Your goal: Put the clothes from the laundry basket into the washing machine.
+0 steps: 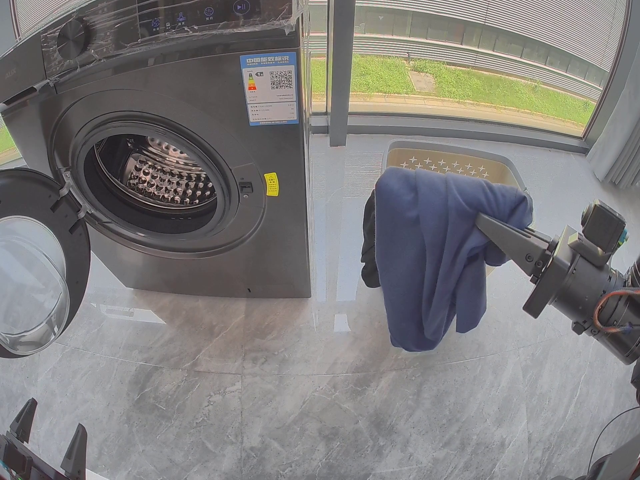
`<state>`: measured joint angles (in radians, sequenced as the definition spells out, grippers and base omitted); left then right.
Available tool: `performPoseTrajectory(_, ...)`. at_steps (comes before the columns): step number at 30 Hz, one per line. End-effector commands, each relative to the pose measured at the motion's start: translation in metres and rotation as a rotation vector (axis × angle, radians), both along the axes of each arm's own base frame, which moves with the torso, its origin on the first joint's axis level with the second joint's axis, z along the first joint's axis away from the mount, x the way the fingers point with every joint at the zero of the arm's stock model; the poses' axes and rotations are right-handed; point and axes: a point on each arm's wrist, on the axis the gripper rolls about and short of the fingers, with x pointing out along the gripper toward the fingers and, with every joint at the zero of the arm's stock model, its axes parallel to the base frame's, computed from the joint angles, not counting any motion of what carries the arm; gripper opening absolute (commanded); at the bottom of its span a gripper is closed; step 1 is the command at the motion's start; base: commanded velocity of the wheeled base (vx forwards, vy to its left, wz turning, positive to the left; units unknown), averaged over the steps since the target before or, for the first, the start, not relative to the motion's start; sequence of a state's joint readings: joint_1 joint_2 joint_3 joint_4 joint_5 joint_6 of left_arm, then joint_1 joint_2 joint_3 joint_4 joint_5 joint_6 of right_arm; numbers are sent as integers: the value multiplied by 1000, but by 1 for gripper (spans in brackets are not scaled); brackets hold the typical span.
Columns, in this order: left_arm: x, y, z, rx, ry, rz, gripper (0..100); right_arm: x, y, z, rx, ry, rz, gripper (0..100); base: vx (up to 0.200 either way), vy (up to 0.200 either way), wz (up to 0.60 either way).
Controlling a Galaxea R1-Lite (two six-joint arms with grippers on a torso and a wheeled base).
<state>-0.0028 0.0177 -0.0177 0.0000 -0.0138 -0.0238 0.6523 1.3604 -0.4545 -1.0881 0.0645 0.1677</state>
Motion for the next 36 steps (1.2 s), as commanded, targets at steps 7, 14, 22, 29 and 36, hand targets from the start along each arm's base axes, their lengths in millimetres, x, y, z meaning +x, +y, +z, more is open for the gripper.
performPoseTrajectory(7, 0, 0, -5, -2, 2, 0, 100, 1, 1, 0, 1, 1, 0, 0, 0, 200, 0)
performPoseTrajectory(14, 0, 0, -5, -1, 2, 0, 100, 1, 1, 0, 0, 3, -2, 0, 0, 200, 0)
performPoseTrajectory(22, 0, 0, -5, -2, 0, 0, 100, 1, 1, -1, -2, 6, -2, 0, 0, 175, 0)
performPoseTrajectory(29, 0, 0, -5, -2, 2, 0, 100, 1, 1, -1, -2, 6, -2, 0, -57, 0, 0)
performPoseTrajectory(36, 0, 0, -5, -4, 0, 1, 100, 1, 1, -1, -3, 7, -2, 0, -200, 0, 0)
